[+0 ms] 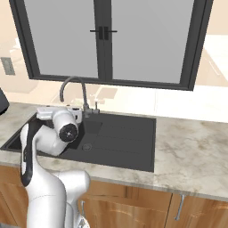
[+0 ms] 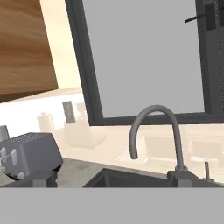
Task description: Pick the pan and sponge and place them into the sink. Then turn on the water.
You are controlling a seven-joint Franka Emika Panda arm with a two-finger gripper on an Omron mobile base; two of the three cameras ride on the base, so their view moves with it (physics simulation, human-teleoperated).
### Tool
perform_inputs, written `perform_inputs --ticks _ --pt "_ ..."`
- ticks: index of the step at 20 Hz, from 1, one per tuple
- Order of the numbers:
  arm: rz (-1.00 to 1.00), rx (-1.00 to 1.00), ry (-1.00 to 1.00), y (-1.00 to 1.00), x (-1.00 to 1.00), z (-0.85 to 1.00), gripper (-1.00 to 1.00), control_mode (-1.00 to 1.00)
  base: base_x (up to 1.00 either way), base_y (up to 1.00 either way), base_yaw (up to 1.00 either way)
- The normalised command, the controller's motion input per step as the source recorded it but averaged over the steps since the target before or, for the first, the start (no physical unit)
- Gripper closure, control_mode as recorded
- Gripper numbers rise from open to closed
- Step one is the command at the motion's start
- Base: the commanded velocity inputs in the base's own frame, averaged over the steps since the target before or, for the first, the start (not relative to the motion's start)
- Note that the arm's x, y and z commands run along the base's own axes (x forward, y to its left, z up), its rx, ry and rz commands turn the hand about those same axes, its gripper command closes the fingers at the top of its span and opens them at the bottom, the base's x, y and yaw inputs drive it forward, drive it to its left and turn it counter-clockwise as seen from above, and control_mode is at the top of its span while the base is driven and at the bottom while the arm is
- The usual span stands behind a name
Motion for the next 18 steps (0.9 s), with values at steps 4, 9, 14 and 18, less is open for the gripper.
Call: perform_inputs --ticks 4,9,14,18 --pt "-0.02 0.0 -0.03 -0.21 0.1 -0.06 -1.0 -1.0 0.0 0.0 0.0" --pt "-0.01 0.0 0.0 -0.17 0.11 -0.04 -1.0 -1.0 0.0 0.0 0.0" --pt "0.0 0.0 0.0 -0.12 0.15 -0.06 -1.0 -1.0 0.0 0.0 0.0" --pt "0.0 0.0 0.0 -0.08 0.25 -0.15 -1.0 -1.0 0.0 0.0 0.0"
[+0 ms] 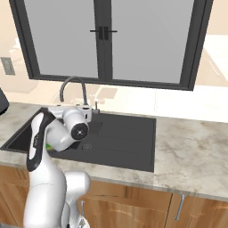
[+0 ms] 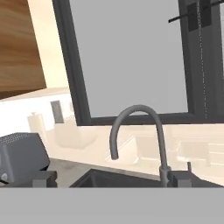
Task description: Pick the pan and sponge and place them into the sink. Then turn on the water.
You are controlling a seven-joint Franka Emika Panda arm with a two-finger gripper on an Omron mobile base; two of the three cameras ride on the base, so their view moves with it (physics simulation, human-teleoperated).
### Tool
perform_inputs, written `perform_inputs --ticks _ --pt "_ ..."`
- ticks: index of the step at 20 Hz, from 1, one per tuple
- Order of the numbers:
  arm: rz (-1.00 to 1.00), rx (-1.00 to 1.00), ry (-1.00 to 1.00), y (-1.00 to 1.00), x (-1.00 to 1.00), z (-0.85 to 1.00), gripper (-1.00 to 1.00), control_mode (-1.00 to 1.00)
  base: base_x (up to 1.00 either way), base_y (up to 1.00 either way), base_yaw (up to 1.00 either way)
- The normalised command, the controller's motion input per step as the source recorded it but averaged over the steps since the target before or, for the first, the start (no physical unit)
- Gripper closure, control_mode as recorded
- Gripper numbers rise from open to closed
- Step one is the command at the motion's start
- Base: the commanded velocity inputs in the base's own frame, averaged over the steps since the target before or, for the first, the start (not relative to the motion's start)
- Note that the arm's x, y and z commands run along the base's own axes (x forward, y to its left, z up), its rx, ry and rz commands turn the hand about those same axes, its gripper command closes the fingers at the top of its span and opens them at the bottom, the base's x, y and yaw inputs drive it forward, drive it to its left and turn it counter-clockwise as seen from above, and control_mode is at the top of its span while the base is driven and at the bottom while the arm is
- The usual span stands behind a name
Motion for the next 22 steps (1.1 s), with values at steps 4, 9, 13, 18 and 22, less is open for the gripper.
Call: perform_inputs --ticks 4,9,13,18,22 --pt "0.0 0.0 -0.01 -0.07 0.23 -0.18 -1.0 -1.0 0.0 0.0 0.0" --pt "0.0 0.0 -0.02 -0.09 0.2 -0.17 -1.0 -1.0 0.0 0.0 0.0" --pt "0.0 0.0 -0.02 -0.08 0.16 -0.15 -1.0 -1.0 0.0 0.0 0.0" --pt "0.01 0.0 -0.01 -0.04 0.07 -0.09 -1.0 -1.0 0.0 0.0 0.0" --pt "0.02 0.01 -0.01 -0.06 0.12 -0.08 -1.0 -1.0 0.0 0.0 0.0"
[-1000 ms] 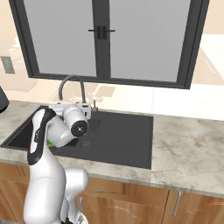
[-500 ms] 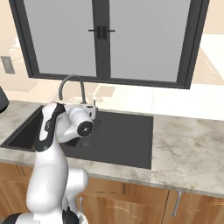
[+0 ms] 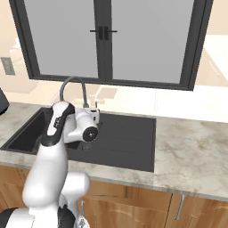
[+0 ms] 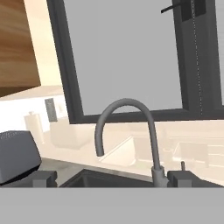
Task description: Pick the pan and sponge and place them into the sink. Then turn on the water.
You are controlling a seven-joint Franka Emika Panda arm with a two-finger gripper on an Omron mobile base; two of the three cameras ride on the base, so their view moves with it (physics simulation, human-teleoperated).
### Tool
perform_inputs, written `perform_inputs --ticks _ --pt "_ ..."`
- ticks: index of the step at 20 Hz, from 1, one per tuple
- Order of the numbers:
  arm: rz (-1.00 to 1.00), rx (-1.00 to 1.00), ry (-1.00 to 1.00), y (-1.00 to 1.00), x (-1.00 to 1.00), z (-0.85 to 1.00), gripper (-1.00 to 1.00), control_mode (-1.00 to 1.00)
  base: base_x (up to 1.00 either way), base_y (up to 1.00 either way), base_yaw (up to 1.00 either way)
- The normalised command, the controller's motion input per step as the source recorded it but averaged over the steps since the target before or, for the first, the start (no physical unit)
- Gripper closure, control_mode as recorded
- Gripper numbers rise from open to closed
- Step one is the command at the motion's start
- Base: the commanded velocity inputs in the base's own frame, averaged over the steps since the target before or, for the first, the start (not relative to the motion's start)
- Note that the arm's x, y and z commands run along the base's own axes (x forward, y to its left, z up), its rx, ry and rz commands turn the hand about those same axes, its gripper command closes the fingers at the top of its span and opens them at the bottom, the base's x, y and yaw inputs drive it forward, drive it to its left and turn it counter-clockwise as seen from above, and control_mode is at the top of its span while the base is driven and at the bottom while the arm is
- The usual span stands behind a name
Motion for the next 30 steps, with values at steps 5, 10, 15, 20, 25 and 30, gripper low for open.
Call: perform_inputs --ticks 5,10,15,20,25,30 --pt "0.04 0.01 -0.02 -0.04 0.24 -0.12 -1.0 -1.0 0.0 0.0 0.0" --pt "0.02 0.01 0.0 -0.06 0.19 -0.01 -1.0 -1.0 0.0 0.0 0.0" --pt "0.03 0.01 0.0 -0.15 0.11 0.0 -1.0 -1.0 0.0 0.0 0.0" --pt "0.01 0.0 0.0 -0.01 0.15 -0.03 -1.0 -1.0 0.0 0.0 0.0" --pt "0.02 0.0 -0.01 0.08 0.24 -0.05 -1.0 -1.0 0.0 0.0 0.0" --pt "0.02 0.0 -0.01 0.09 0.21 -0.06 -1.0 -1.0 0.0 0.0 0.0"
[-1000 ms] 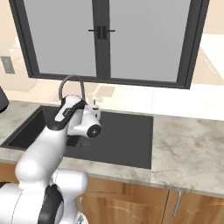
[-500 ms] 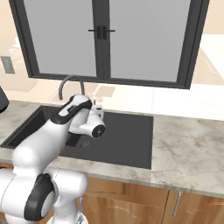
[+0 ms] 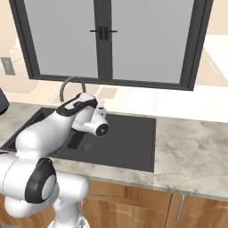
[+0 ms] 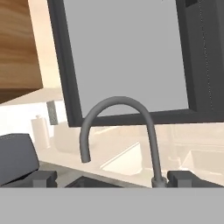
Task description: Pick the pan and sponge and place them into the sink. Then turn on the water.
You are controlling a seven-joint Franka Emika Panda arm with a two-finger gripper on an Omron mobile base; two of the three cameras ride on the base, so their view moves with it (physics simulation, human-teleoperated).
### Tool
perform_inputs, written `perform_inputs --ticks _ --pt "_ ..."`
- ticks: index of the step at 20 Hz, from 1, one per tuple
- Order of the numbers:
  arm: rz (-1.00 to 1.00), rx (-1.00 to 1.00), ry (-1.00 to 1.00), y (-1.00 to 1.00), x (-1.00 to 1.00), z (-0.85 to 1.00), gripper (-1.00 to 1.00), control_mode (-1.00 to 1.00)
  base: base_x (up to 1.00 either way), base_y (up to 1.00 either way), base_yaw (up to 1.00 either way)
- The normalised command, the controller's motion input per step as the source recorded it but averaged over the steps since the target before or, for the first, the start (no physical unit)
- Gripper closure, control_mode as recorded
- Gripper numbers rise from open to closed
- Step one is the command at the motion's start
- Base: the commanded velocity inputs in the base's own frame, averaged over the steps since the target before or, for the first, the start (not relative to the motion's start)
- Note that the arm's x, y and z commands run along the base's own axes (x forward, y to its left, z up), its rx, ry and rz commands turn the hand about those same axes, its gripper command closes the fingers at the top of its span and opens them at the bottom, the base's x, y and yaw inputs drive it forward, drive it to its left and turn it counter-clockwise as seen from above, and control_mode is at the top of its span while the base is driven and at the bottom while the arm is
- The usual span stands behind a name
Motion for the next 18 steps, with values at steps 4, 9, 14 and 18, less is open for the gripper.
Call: perform_inputs --ticks 4,9,14,18 --pt "0.03 0.01 -0.03 0.07 0.19 -0.14 -1.0 -1.0 0.0 0.0 0.0" --pt "0.02 0.0 -0.01 0.04 0.17 -0.19 -1.0 -1.0 0.0 0.0 0.0" --pt "0.0 0.0 0.0 0.02 0.19 -0.09 -1.0 -1.0 0.0 0.0 0.0" --pt "0.0 0.0 0.0 0.08 0.17 0.0 -1.0 -1.0 0.0 0.0 0.0"
